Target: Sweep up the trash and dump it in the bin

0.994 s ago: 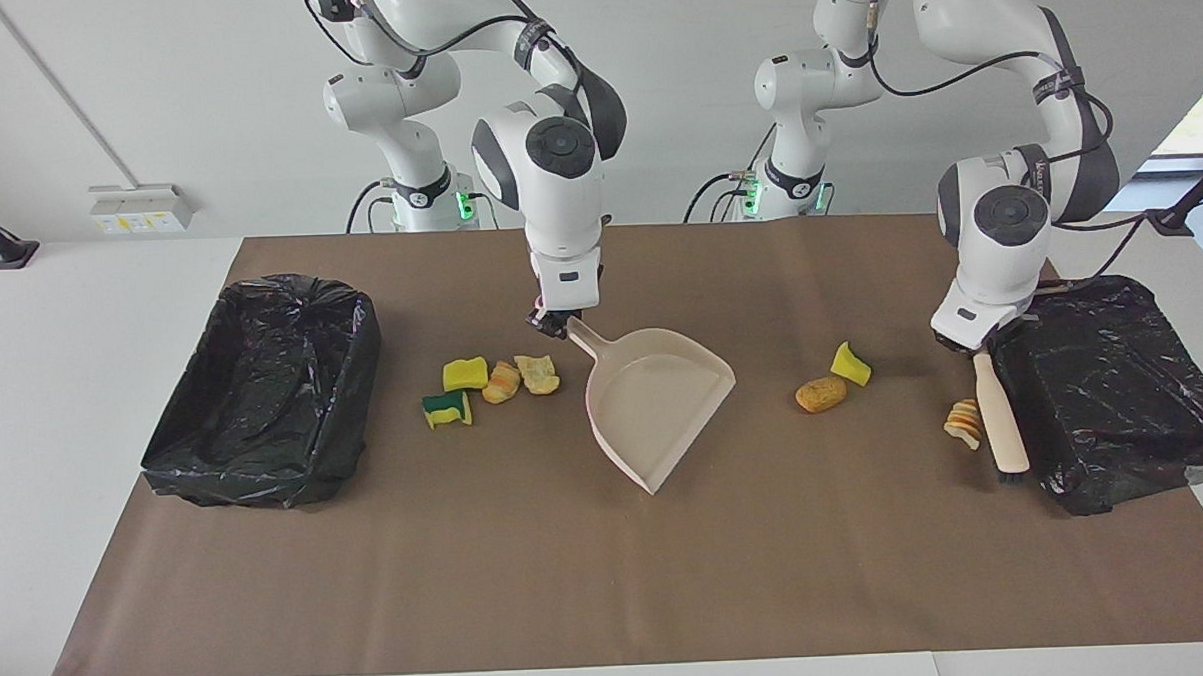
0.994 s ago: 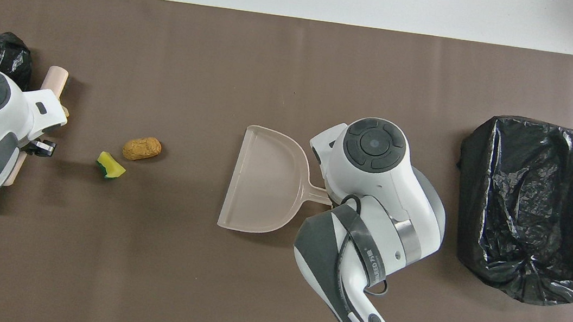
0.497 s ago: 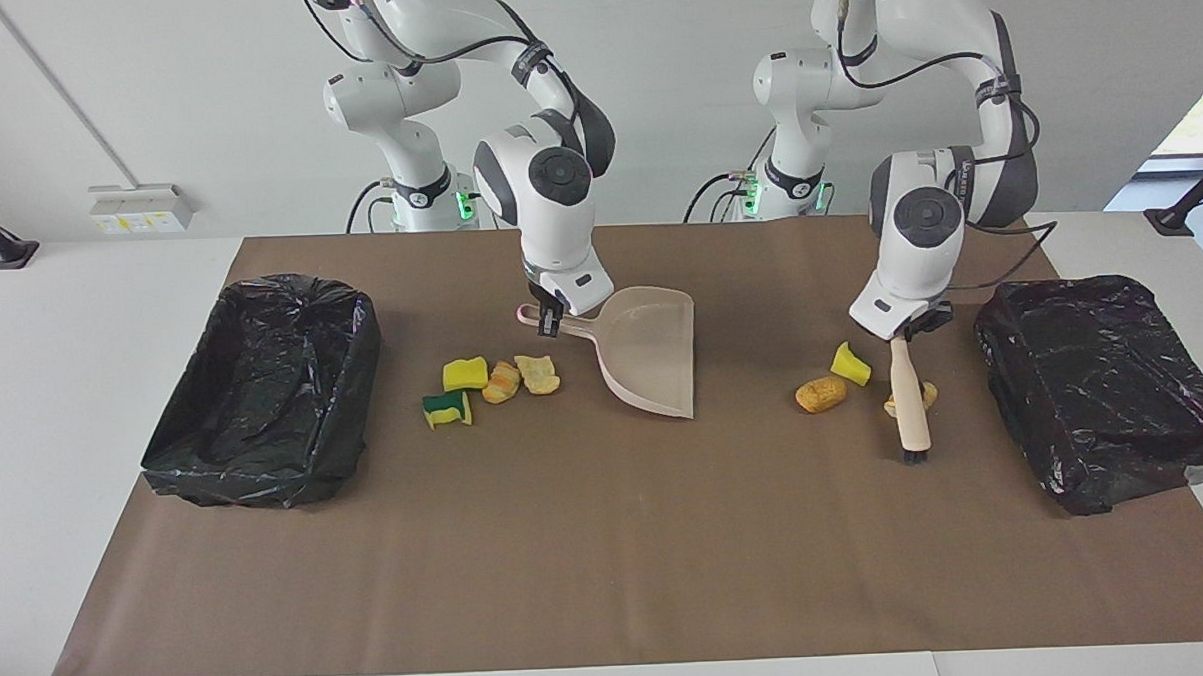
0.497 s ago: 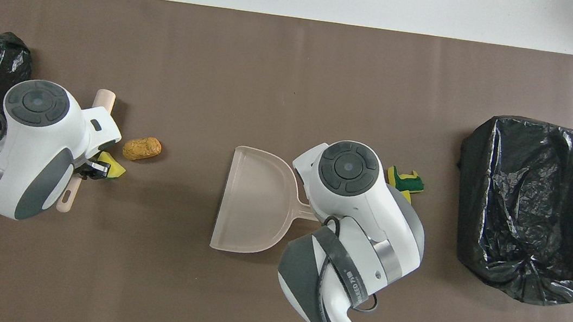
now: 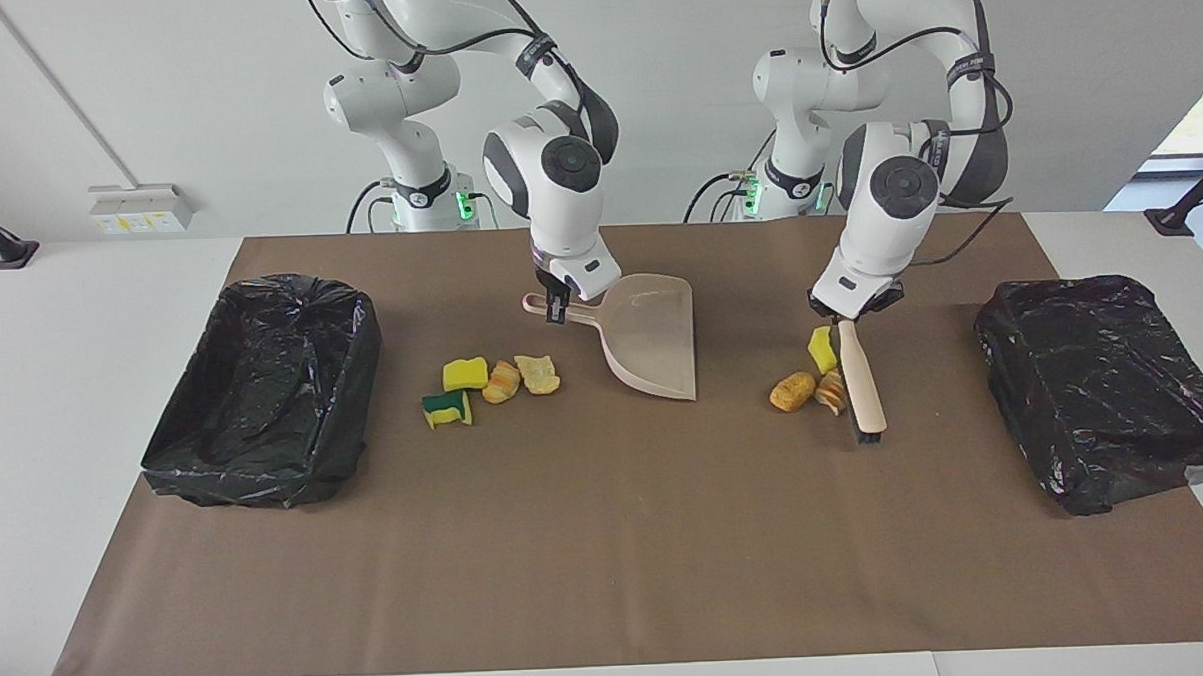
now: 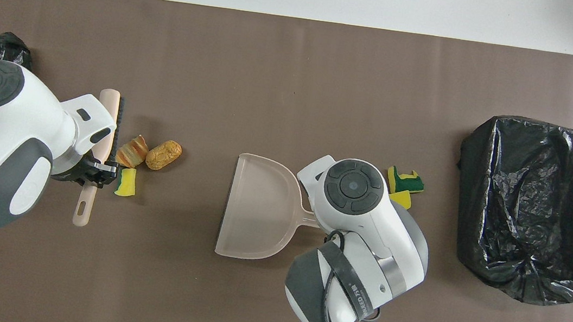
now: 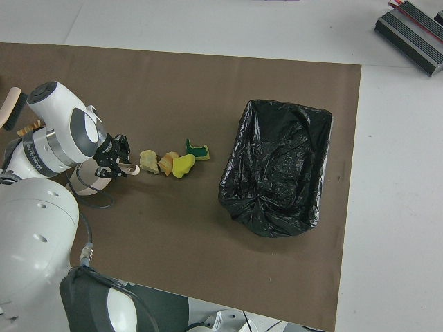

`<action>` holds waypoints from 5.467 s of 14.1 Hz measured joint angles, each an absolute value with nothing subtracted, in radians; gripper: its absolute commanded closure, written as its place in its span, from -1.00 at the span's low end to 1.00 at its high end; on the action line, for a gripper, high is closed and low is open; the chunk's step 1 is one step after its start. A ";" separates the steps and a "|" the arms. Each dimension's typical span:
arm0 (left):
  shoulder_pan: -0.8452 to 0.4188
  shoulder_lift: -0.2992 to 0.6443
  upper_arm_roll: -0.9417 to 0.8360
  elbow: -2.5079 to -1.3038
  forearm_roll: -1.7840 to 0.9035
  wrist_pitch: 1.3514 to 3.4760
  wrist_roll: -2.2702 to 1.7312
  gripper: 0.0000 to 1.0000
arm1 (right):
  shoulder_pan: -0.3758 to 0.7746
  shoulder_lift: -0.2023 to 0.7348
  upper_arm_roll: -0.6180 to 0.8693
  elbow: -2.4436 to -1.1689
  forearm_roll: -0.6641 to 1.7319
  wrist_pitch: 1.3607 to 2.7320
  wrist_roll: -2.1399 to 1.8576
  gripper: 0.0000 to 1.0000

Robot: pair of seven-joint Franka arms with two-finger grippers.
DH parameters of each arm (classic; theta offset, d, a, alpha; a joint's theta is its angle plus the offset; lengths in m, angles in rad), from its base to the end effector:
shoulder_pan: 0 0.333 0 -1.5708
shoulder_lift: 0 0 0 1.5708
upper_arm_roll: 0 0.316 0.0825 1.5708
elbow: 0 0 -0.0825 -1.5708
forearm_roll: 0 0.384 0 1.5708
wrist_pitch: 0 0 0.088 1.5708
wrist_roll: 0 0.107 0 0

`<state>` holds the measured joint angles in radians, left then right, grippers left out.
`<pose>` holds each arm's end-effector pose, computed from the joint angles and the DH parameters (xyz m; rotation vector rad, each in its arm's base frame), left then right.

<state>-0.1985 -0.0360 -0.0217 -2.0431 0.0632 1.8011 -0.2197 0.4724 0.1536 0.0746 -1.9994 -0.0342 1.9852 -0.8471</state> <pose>0.5069 -0.1081 0.4417 -3.0241 0.0321 0.2850 0.4840 0.2912 0.3705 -2.3786 -2.0251 0.2633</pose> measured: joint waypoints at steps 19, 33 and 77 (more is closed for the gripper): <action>-0.334 -0.079 -0.042 -2.337 -0.149 2.048 -0.200 1.00 | 0.507 0.116 0.081 -2.094 -0.034 2.046 -0.672 1.00; -0.678 -0.093 -0.019 -2.197 -0.261 1.925 -0.519 1.00 | 0.508 0.116 0.081 -2.096 -0.036 2.046 -0.672 1.00; -0.503 -0.209 -0.173 -2.264 -0.070 1.995 -0.578 -1.00 | -0.383 -0.013 0.028 -1.884 -0.751 2.136 -1.679 1.00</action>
